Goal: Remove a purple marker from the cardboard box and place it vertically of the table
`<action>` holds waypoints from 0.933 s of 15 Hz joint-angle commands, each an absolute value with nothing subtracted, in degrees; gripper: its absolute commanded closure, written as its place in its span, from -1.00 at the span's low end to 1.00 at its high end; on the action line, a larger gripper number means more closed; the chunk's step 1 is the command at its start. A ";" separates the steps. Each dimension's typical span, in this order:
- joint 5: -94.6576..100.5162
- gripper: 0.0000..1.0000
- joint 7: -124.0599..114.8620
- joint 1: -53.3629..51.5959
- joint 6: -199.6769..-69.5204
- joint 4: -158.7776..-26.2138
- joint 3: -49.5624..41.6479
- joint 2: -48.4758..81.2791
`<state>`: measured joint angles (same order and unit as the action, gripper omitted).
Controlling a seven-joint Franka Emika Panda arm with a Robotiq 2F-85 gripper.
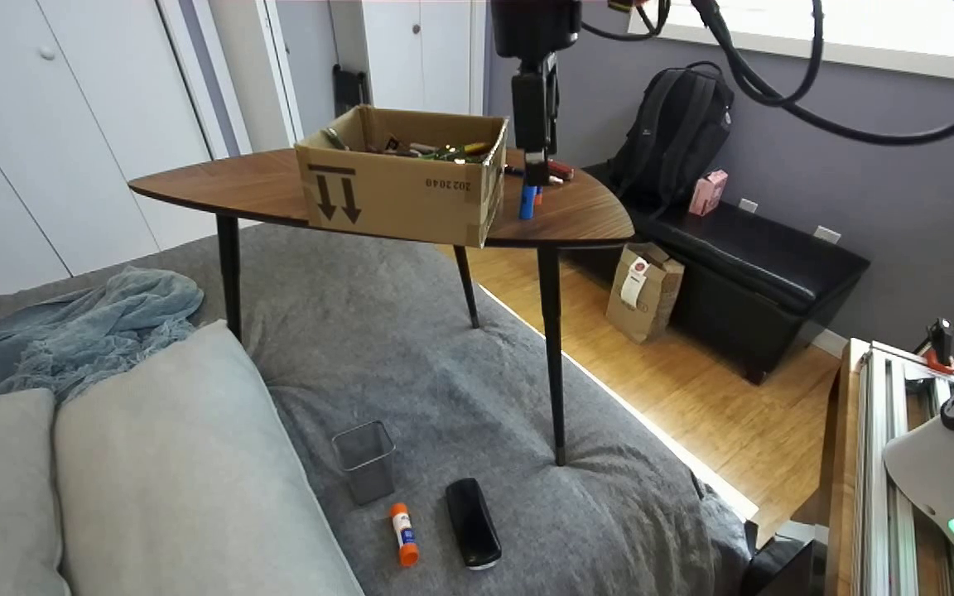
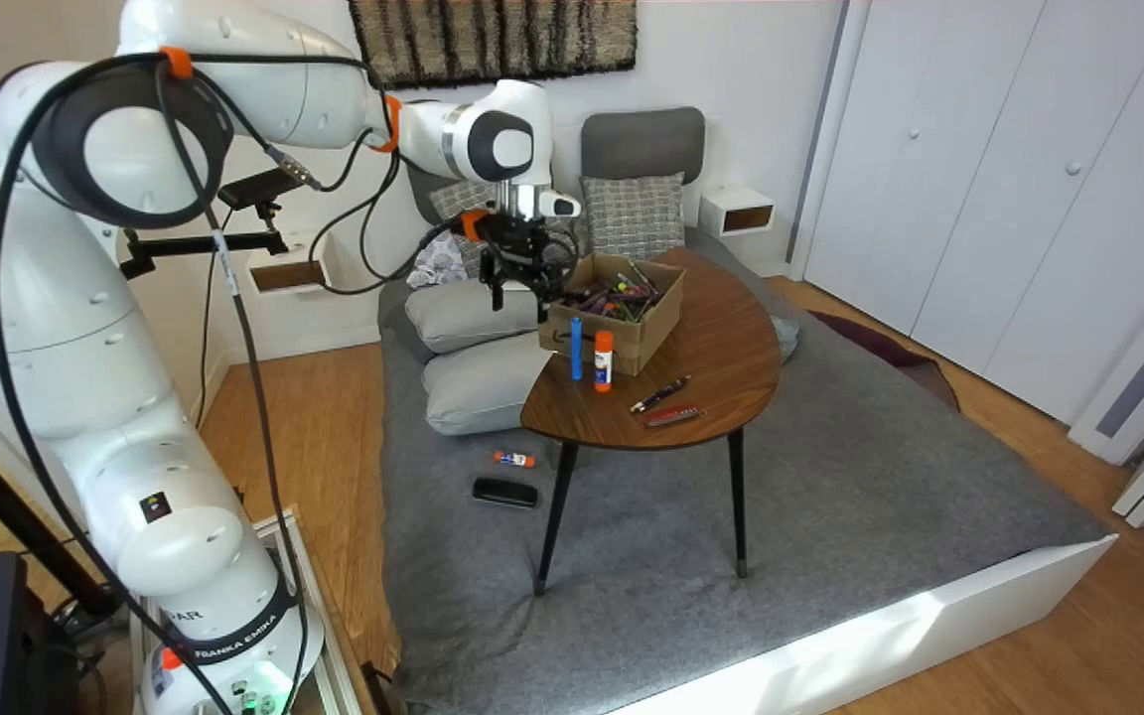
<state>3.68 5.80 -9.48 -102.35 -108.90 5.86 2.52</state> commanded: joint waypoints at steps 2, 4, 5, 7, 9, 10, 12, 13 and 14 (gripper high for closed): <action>7.20 -1.00 10.13 -8.68 -95.24 -93.38 6.43 10.01; 6.38 -1.00 15.34 -7.95 -96.21 -89.65 6.28 12.41; 5.41 -1.00 16.43 -7.51 -96.81 -88.11 6.18 13.53; 6.16 -1.00 14.02 -7.73 -97.61 -91.78 6.35 10.94; 6.16 -1.00 15.04 -7.33 -97.59 -90.06 6.29 12.50; 6.16 -1.00 15.15 -7.32 -97.58 -89.64 6.29 12.90; 6.16 -1.00 15.19 -7.35 -97.58 -89.42 6.35 13.10; 5.39 -1.00 17.68 -6.85 -99.98 -89.76 6.48 13.28; 5.90 -1.00 19.12 -6.65 -101.67 -89.71 6.41 13.59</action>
<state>6.05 15.60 -7.67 -98.43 -89.76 5.89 13.04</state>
